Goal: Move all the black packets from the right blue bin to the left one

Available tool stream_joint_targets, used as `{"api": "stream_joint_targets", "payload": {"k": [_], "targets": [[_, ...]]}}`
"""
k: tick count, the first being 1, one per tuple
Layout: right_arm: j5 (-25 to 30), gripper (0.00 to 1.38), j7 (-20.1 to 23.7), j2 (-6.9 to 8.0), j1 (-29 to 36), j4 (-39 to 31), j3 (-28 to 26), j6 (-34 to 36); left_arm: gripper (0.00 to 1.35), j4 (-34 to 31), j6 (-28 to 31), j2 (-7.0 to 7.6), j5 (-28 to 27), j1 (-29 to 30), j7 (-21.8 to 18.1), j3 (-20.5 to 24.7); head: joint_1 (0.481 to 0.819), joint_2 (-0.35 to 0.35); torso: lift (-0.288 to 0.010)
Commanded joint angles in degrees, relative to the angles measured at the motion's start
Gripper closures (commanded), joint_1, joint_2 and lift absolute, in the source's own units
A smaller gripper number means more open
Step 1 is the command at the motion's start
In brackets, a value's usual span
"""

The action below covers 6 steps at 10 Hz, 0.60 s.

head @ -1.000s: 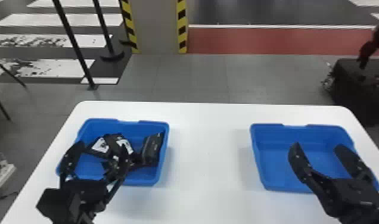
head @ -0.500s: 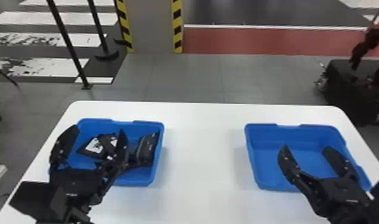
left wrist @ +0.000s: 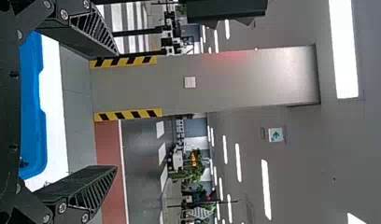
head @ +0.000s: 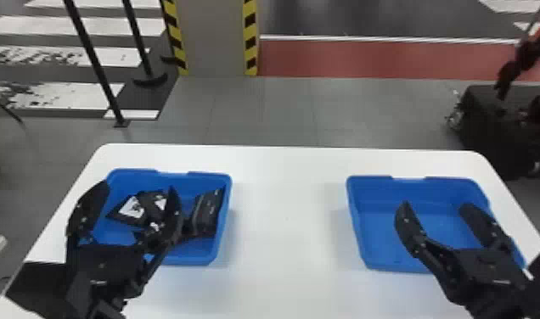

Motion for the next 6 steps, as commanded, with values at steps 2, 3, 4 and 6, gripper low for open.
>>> {"api": "stream_joint_targets", "payload": {"k": [2,3,4,6], "targets": [[0.32,0.09,-0.08,0.01,-0.14,-0.44,0.0,0.15,0.17,0.0,0.45,-0.15,0.09,-0.39,0.0,0.06,0.695,0.019,-0.11],[0.49,0.1,-0.26,0.01,-0.14,-0.58,0.0,0.15,0.17,0.0,0.59,-0.15,0.09,-0.53,0.0,0.06,0.695,0.019,-0.11],[0.67,0.1,-0.26,0.01,0.0,-0.72,0.0,0.15,0.17,0.0,0.59,-0.15,0.18,-0.39,0.0,-0.03,0.695,0.019,-0.11],[0.67,0.1,-0.35,0.01,-0.14,-1.0,0.0,0.15,0.17,0.0,0.73,-0.15,0.27,-0.53,0.0,-0.03,0.695,0.018,-0.11]]}}
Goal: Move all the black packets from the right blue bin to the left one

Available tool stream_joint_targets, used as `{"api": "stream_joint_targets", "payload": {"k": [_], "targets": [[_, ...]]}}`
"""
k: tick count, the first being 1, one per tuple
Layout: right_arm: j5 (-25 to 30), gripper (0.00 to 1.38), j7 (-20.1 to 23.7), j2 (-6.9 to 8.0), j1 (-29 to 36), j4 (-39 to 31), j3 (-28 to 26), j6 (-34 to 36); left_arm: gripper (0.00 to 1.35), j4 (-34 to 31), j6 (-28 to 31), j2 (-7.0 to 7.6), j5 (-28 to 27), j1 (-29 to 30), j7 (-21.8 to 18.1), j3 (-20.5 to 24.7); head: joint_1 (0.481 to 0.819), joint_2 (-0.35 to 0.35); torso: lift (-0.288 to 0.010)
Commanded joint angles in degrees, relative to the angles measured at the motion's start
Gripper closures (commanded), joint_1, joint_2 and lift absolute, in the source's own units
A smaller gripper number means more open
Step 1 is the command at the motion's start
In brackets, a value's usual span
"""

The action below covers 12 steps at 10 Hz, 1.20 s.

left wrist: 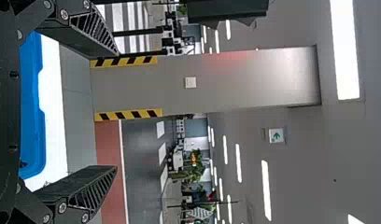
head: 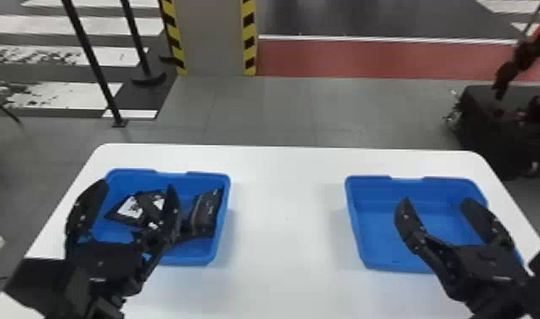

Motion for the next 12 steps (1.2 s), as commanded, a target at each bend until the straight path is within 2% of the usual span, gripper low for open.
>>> {"api": "stream_joint_targets", "payload": {"k": [1,12], "targets": [[0.0,0.1,-0.01,0.06,-0.05,-0.1,0.0,0.0,0.17,0.0,0.06,-0.15,0.1,-0.06,0.0,0.0,0.695,0.018,-0.11],[0.8,0.1,-0.63,0.23,0.51,-1.23,-0.09,-0.56,0.17,0.0,-0.36,-0.15,0.62,-0.06,0.0,-0.44,0.695,0.011,-0.11]]}}
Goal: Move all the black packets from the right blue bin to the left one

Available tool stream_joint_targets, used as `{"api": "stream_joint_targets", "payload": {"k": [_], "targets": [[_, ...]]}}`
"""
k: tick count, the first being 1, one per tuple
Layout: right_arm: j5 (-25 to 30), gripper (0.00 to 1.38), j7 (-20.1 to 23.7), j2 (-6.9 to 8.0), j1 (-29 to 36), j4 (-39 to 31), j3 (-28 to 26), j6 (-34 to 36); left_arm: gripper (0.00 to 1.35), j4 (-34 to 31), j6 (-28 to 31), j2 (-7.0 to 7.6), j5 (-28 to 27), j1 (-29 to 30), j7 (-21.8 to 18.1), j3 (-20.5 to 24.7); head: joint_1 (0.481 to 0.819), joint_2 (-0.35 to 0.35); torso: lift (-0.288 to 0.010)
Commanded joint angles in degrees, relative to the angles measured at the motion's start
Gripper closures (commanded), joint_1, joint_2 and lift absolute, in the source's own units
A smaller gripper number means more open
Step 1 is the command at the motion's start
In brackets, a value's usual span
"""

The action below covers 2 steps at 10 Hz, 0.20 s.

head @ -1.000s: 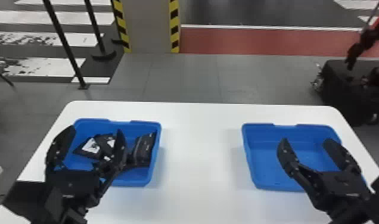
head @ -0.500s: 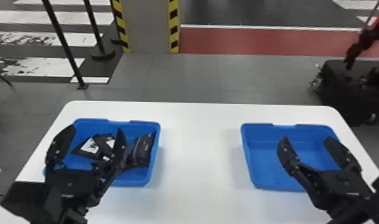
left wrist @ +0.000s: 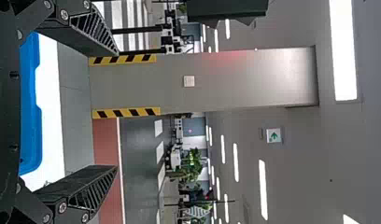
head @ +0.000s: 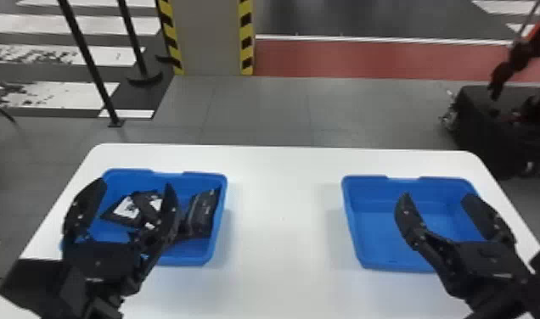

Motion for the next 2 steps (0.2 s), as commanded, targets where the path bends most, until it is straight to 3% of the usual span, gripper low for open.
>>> {"api": "stream_joint_targets", "payload": {"k": [1,2], "targets": [[0.01,0.1,0.0,0.01,0.11,0.0,-0.01,-0.6,0.17,0.0,0.0,-0.15,0.05,0.0,0.0,-0.03,0.695,0.01,-0.11],[-0.07,0.1,-0.09,0.01,0.25,-0.14,-0.01,-0.88,0.17,0.0,-0.14,-0.15,0.14,-0.14,0.0,-0.2,0.695,0.009,-0.11]]}}
